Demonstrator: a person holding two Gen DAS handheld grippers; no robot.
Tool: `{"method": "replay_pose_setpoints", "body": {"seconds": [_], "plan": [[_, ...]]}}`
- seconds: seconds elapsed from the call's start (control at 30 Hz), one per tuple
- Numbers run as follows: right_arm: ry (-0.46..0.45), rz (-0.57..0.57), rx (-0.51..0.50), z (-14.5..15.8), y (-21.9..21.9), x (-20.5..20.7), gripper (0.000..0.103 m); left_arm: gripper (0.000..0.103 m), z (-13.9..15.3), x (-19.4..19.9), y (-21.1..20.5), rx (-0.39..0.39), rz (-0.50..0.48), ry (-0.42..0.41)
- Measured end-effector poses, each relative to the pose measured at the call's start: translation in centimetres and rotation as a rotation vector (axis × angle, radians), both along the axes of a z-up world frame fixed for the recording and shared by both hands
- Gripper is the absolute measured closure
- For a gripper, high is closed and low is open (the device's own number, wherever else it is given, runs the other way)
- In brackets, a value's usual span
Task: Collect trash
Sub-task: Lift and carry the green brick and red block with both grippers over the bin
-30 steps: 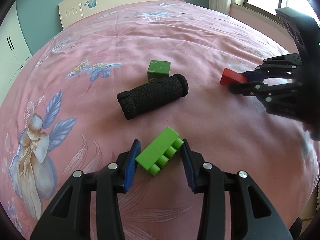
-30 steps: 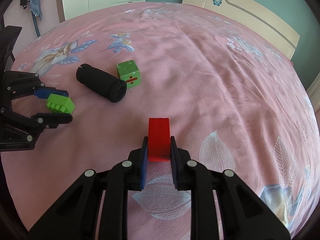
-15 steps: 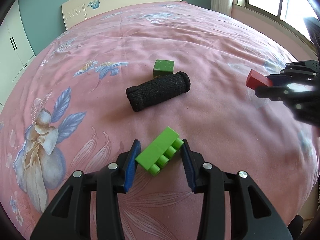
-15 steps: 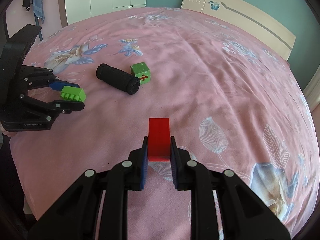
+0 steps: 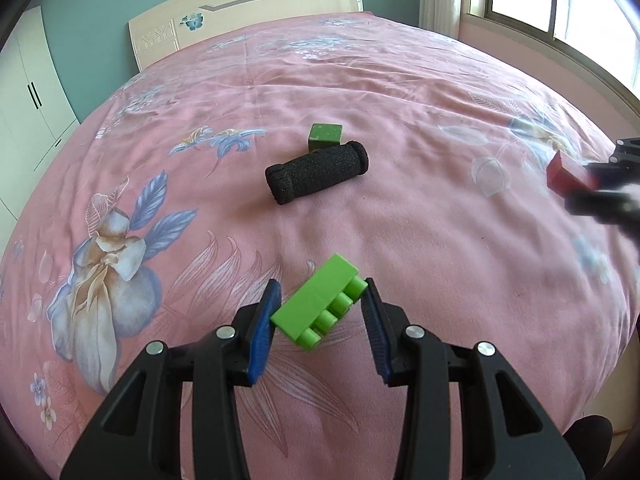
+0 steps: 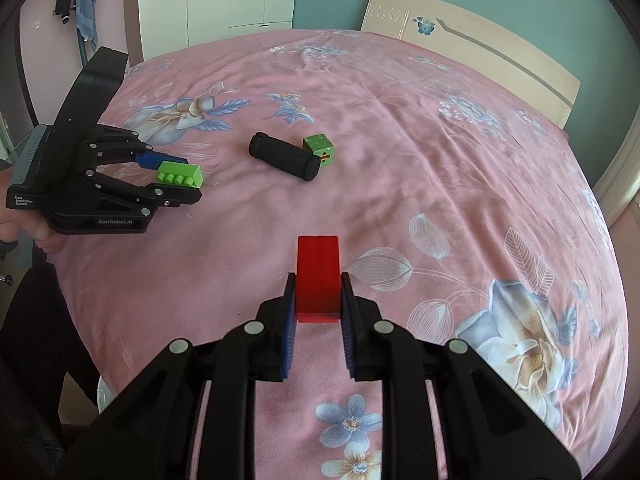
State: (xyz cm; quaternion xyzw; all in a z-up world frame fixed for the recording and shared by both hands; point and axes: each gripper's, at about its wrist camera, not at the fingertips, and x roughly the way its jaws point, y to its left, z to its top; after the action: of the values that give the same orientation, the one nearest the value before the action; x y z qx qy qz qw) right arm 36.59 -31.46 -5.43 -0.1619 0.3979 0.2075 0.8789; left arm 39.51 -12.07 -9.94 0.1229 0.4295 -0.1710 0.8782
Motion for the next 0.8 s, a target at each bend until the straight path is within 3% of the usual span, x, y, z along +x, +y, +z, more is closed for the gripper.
{"method": "replay_pose_setpoints", "body": {"seconds": [0.8], "plan": [[-0.058, 0.054, 0.026, 4.5, 3.2, -15.5, 0.082, 0.059, 2.6, -11.8, 4.1, -0.003, -0.030, -0.010]]}}
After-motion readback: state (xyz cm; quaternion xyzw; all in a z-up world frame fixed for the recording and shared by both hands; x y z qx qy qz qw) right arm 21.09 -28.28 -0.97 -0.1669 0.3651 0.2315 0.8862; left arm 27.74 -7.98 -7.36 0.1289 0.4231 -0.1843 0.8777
